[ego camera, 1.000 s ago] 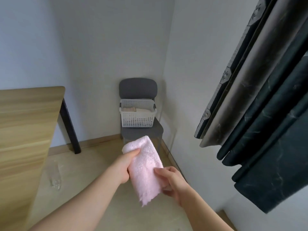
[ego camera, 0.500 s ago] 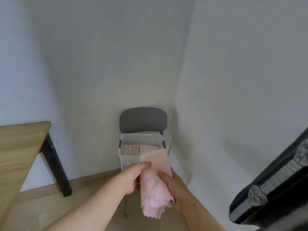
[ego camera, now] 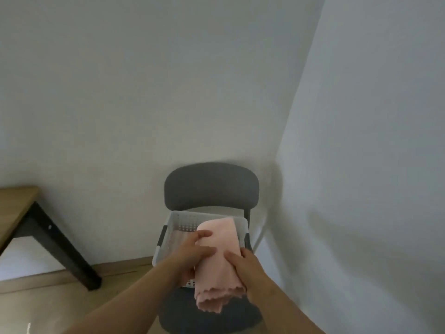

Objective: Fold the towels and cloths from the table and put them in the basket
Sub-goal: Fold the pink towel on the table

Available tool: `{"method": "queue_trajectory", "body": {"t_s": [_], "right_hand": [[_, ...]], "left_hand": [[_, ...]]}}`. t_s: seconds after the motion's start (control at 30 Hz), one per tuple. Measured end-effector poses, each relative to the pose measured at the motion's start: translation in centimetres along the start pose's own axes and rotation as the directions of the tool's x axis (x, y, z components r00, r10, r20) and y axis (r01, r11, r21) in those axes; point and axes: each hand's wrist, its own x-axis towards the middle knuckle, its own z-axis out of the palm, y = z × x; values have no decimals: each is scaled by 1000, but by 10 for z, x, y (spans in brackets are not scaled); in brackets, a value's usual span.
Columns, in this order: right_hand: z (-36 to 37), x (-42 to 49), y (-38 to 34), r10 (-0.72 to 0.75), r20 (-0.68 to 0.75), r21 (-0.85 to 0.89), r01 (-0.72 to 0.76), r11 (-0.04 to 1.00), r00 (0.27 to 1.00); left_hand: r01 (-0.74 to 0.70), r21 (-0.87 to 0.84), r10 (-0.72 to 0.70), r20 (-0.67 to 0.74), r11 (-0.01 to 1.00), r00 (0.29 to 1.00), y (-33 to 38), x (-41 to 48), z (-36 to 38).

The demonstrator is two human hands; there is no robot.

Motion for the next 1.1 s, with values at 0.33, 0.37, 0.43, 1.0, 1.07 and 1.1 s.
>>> {"method": "queue_trajectory", "body": {"t_s": [0.33, 0.37, 0.43, 1.0, 1.07, 1.1], "right_hand": [[-43, 103, -3, 223, -201, -46, -236, 971, 954], [-47, 110, -1, 231, -222, -45, -247, 968, 947], [-53, 125, 2, 257, -253, -33, -274, 961, 933], [-66, 193, 28, 343, -336, 104, -328, 939, 877], [-66, 195, 31, 353, -337, 101, -340, 935, 873], [-66, 195, 31, 353, -332, 106, -337, 935, 875]], "left_hand": [[71, 352, -44, -84, 933, 996, 12, 115, -2], [94, 360, -74, -69, 928, 995, 9, 127, -2], [137, 389, -138, -25, 911, 990, 2, 151, 2], [97, 680, -218, 95, 727, 971, -78, 252, 36], [69, 751, -157, 47, 657, 987, -82, 249, 39], [74, 783, -135, 13, 617, 991, -81, 248, 42]]}}
